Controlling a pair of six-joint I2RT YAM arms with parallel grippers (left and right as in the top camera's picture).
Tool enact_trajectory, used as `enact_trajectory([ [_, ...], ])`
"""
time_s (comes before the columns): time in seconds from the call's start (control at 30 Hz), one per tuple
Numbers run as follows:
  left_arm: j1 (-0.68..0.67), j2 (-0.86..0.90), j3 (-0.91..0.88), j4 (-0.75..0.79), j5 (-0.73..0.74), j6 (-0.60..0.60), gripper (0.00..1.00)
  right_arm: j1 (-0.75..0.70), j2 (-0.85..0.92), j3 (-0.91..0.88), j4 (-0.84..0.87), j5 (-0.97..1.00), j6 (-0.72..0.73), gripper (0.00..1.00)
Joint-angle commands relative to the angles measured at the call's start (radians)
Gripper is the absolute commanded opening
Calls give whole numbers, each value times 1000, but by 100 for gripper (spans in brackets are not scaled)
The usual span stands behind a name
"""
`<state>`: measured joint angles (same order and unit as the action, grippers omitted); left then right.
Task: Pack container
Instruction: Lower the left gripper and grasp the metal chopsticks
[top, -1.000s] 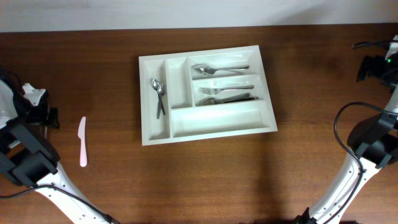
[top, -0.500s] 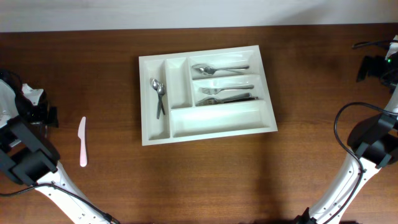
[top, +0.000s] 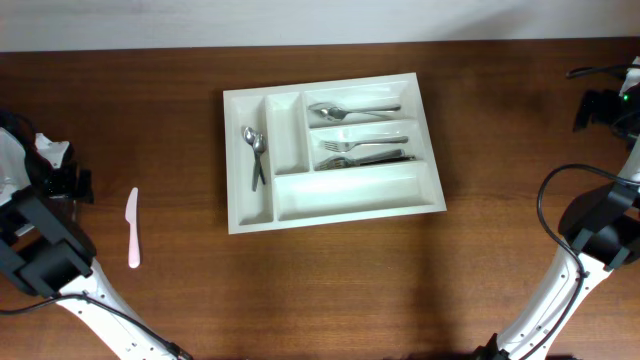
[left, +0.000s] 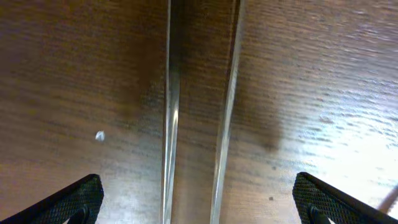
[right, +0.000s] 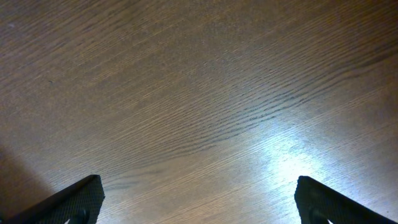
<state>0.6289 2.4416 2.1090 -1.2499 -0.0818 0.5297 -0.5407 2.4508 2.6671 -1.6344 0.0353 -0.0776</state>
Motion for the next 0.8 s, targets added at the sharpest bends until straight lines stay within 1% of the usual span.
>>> enact_trajectory([
  [0.0,5,43,-1,17,15,-13,100,5,-4,-3,0,-5,8,99],
  [0.2,5,47,-1,71,41,-13,100,5,-4,-3,0,-5,8,99],
  [0.53,5,47,-1,91,46,-13,100,5,-4,-3,0,-5,8,99],
  [0.77,6,48,-1,117,109,-13,100,5,-4,-3,0,-5,8,99],
])
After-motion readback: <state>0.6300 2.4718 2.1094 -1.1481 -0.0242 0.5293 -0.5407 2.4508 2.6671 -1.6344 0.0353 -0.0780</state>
